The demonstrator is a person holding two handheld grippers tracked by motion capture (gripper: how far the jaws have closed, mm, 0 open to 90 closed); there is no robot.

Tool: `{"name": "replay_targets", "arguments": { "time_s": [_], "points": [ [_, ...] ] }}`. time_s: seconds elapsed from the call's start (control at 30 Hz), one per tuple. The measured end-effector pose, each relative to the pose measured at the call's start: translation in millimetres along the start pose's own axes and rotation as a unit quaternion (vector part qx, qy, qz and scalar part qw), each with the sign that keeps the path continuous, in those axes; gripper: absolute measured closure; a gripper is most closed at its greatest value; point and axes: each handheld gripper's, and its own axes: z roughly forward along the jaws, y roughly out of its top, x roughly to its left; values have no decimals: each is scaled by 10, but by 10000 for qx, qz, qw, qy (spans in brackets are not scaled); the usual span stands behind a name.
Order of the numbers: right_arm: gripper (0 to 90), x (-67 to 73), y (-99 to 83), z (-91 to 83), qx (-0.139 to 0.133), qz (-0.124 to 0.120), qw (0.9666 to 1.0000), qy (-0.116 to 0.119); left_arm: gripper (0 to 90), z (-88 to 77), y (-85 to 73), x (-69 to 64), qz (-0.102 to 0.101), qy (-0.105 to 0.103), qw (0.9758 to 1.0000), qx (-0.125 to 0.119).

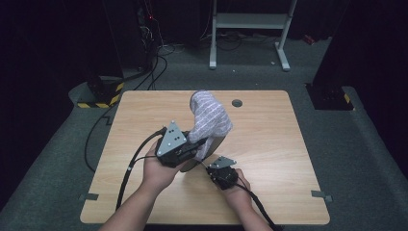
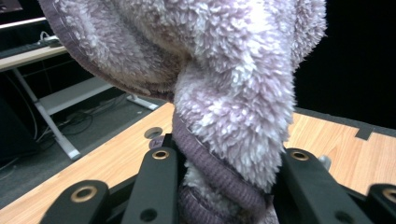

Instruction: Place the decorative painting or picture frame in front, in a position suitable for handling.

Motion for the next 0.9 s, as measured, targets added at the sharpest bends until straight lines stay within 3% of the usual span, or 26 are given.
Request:
{"name": "replay_targets", "arguments": {
  "time_s": [0.37, 0.53, 0.57, 0.67, 0.9],
  "points": [
    [885, 10, 1, 0, -4, -19, 10000, -19, 691, -310, -320, -12, -17, 128, 9999, 0],
    [884, 14, 0, 0, -2, -8, 10000, -19, 687, -425, -387, 7, -106, 239, 9997, -38],
    [885, 14, 0, 0, -2, -10, 10000, -21, 684, -441, -367, 27, -157, 298, 9994, -103],
    [885, -2, 1, 1, -2, 11, 10000, 24, 682, -402, -245, 104, -337, 186, 9990, -229],
    [885, 4, 1, -1, 9, -1, 10000, 4, 682, -43, 169, 106, -164, -21, 9996, -213]
  ]
}}
